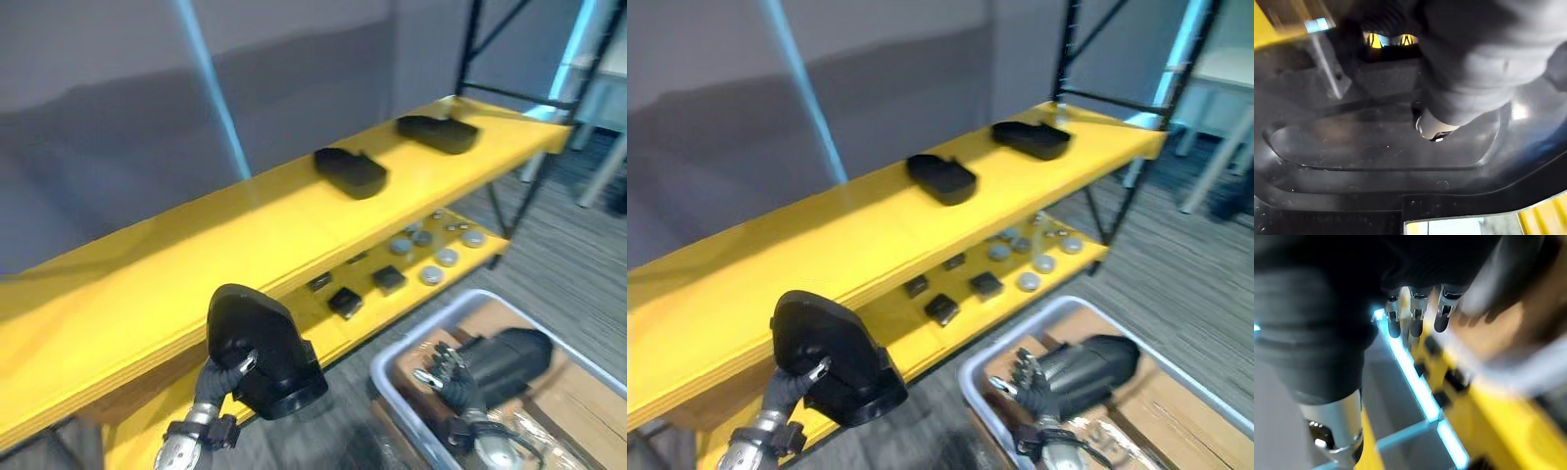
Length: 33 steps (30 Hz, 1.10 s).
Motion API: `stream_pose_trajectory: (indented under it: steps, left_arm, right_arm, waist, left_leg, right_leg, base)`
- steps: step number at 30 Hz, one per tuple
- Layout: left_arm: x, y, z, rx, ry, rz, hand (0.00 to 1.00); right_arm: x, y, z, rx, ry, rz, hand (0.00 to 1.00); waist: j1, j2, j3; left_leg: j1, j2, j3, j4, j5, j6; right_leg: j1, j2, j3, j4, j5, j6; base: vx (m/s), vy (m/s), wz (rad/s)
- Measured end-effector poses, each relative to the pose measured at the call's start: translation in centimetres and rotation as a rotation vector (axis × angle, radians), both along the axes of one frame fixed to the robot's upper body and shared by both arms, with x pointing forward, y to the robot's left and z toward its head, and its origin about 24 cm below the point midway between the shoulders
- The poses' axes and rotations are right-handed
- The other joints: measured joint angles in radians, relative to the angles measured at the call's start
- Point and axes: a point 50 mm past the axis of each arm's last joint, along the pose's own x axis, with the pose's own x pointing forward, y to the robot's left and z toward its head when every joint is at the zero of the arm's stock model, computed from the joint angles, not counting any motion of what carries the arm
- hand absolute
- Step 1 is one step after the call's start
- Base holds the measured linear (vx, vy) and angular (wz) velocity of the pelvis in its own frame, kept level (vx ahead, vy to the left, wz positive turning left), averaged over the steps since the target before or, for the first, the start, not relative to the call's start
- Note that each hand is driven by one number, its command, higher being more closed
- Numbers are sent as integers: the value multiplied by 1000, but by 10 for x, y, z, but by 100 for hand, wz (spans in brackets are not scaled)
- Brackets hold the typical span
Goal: Walk over and take plastic housings, then place them on the shelf
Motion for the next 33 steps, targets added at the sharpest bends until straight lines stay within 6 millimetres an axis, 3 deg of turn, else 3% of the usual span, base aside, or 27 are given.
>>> stream_pose_trajectory:
  steps: [1, 2, 3, 4, 8, 11, 13, 14, 16, 17, 18, 20, 23, 24, 25, 26, 28, 29, 32, 33]
  left_arm:
    - [0, 2, 2, -1, -9, -9, 100]
    - [0, 4, 4, 6, -18, -8, 100]
    - [1, 8, 10, 22, -39, -3, 100]
    - [3, 16, 21, 49, -84, -5, 100]
    - [5, 22, 46, 87, -176, -75, 100]
    - [12, 18, 55, 53, -224, -106, 100]
    - [14, 12, 54, 37, -214, -128, 100]
    - [14, 10, 53, 30, -209, -136, 100]
    - [13, 5, 49, 16, -197, -153, 100]
    - [12, 5, 48, 12, -193, -149, 100]
    - [7, 3, 41, -21, -168, -129, 100]
    - [4, 1, 35, -42, -134, -123, 100]
    - [5, -3, 32, -109, -118, -141, 100]
    - [5, -3, 32, -153, -123, -140, 100]
    - [5, -3, 32, -187, -116, -140, 100]
    - [9, -2, 34, -232, -119, -146, 100]
    - [22, -6, 44, -290, -150, -170, 100]
    - [33, -11, 50, -332, -157, -194, 100]
    - [50, -24, 52, -455, -106, -267, 100]
    - [57, -31, 52, -478, -73, -301, 100]
  right_arm:
    - [-3, -3, -7, -3, 30, -60, 0]
    - [-5, -5, -11, -1, 49, -84, 0]
    - [-9, -7, -13, 6, 61, -117, 0]
    - [-15, -11, -15, 14, 64, -157, 0]
    - [-32, -23, -12, -28, 54, -212, 0]
    - [-34, -29, -10, -36, 44, -227, 0]
    - [-36, -29, -7, -38, 32, -210, 0]
    - [-37, -29, -5, -39, 21, -206, 0]
    - [-37, -28, 2, -40, -17, -202, 0]
    - [-43, -32, 0, -35, -9, -252, 0]
    - [-49, -42, -3, -55, 11, -300, 0]
    - [-50, -49, 1, -71, 0, -323, 0]
    - [-51, -59, 6, -82, -18, -331, 0]
    - [-52, -64, 14, -93, -51, -330, 0]
    - [-51, -67, 19, -99, -71, -315, 0]
    - [-48, -70, 28, -123, -114, -281, 0]
    - [-40, -75, 48, -170, -210, -222, 0]
    - [-31, -75, 66, -202, -288, -165, 0]
    - [-18, -78, 89, -265, -375, -94, 0]
    - [-12, -80, 96, -283, -395, -83, 0]
  waist:
    - [-1, 3, 0]
    - [-4, 4, -1]
    - [-9, 6, 0]
    - [-25, 7, 0]
    - [-34, 3, -13]
    - [-59, 4, -19]
    - [-88, -2, -21]
    - [-92, -4, -22]
    - [-101, -36, -43]
    - [-104, -46, -50]
    - [-106, -28, -60]
    - [-106, -33, -62]
    - [-126, -29, -45]
    - [-123, -22, -26]
    - [-114, -15, -30]
    - [-111, -13, -32]
    - [-117, -13, -31]
    - [-126, -8, -34]
    - [-147, 20, -48]
    - [-152, 36, -56]
  left_leg:
    - [10, -44, -48, -7, -10, 21]
    - [12, -56, -70, -7, -16, 31]
    - [16, -70, -112, -13, -19, 30]
    - [38, -82, -180, -47, -19, 28]
    - [144, -123, -271, -154, -17, 24]
    - [189, -145, -319, -202, -11, 30]
    - [240, -150, -356, -215, -13, 26]
    - [248, -151, -357, -217, -16, 20]
    - [282, -164, -355, -228, -44, -17]
    - [291, -167, -354, -229, -57, -23]
    - [300, -143, -346, -221, -79, -25]
    - [283, -122, -304, -156, -96, -51]
    - [145, -56, -235, 272, -134, -58]
    - [70, 2, -219, 499, -121, -73]
    - [56, 26, -208, 533, -143, -84]
    - [32, 58, -200, 504, -188, -94]
    - [-6, 102, -212, 373, -204, -100]
    - [2, 137, -221, 221, -169, -109]
    - [41, 166, -220, 69, 0, -105]
    - [77, 160, -219, 10, 30, -138]
  right_leg:
    - [-40, -60, 65, 135, 42, -111]
    - [-74, -69, 144, 194, 48, -143]
    - [-126, -40, 275, 242, 17, -112]
    - [-186, 53, 437, 254, -32, -42]
    - [-303, 204, 606, 137, -89, 35]
    - [-408, 308, 714, -33, -83, 36]
    - [-441, 362, 739, -169, -30, -1]
    - [-444, 369, 741, -196, 4, -9]
    - [-439, 385, 731, -262, 177, -68]
    - [-429, 388, 731, -273, 204, -86]
    - [-418, 413, 726, -286, 203, -87]
    - [-392, 433, 734, -314, 193, -97]
    - [-304, 455, 767, -363, 158, -119]
    - [-259, 473, 791, -378, 145, -127]
    - [-246, 484, 817, -381, 140, -130]
    - [-226, 486, 843, -389, 136, -136]
    - [-222, 479, 876, -393, 134, -139]
    - [-218, 479, 891, -391, 132, -137]
    - [-208, 481, 911, -369, 116, -97]
    - [-214, 480, 923, -352, 101, -75]
  base:
    - [214, 387, 127]
    - [182, 291, 119]
    - [229, 238, 136]
    - [233, 197, 131]
    - [232, 151, 74]
    - [276, 84, 56]
    - [275, 22, 58]
    - [208, 12, 52]
    - [331, -3, 53]
    - [367, -30, 26]
    - [301, -43, -8]
    - [243, -56, -22]
    - [174, -110, -33]
    - [154, -41, -66]
    - [221, 7, -93]
    - [219, 39, -83]
    - [185, 77, -65]
    - [162, 158, -53]
    - [162, 183, -32]
    - [192, 281, -16]
